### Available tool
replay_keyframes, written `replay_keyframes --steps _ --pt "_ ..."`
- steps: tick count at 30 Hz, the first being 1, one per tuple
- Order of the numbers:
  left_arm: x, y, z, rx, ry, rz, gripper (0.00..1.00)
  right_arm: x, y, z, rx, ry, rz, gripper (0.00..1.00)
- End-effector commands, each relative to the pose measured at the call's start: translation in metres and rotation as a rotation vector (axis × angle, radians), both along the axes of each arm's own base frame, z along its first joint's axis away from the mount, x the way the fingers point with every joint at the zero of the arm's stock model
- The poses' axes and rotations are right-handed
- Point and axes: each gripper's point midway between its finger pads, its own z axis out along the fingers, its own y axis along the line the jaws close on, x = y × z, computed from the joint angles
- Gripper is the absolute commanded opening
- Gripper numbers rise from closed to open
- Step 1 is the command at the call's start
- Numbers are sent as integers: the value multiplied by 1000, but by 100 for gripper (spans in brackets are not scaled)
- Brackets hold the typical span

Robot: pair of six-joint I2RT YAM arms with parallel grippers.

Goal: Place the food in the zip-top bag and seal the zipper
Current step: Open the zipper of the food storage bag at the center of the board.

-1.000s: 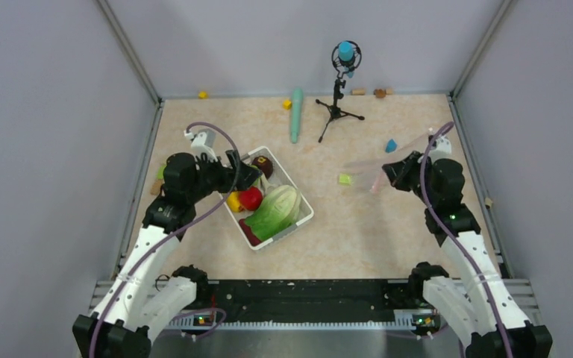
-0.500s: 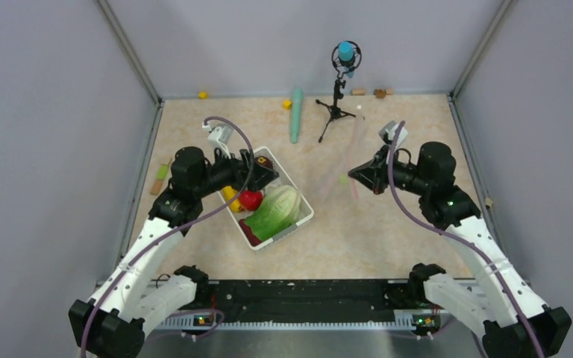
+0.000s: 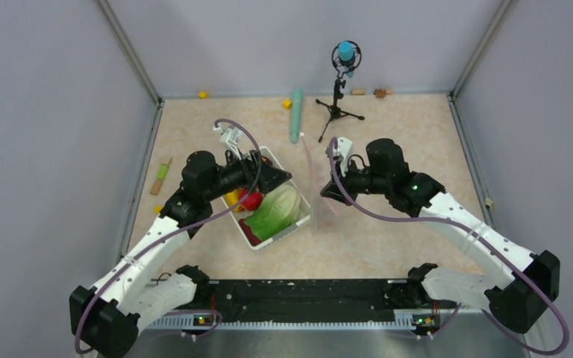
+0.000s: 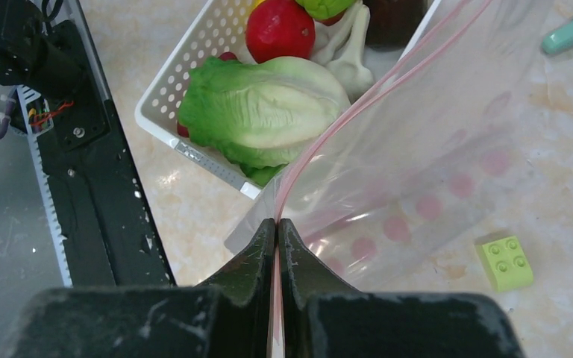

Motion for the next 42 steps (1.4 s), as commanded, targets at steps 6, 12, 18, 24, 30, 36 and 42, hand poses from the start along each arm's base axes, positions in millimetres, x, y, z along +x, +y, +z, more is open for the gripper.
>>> replay_keyframes --steps 6,12,18,24,30,36,42 --pt "19 -27 -7 -53 52 110 88 1 19 8 39 -51 3 0" --pt "27 -39 -25 -20 115 130 84 -4 23 -7 43 -32 19 0" --pt "18 -63 -35 -45 132 30 79 -5 31 -12 68 -24 44 0" --pt "12 -70 -55 -14 170 -1 38 -6 35 -9 105 -24 48 0" --pt "-2 -72 -47 -44 97 -74 0 -8 34 -13 129 4 19 0" --pt "-19 -63 -38 -44 -33 -123 0 -9 22 -2 160 1 -62 42" --pt "-29 -61 -33 -25 -106 -156 0 15 0 39 324 -60 -324 83"
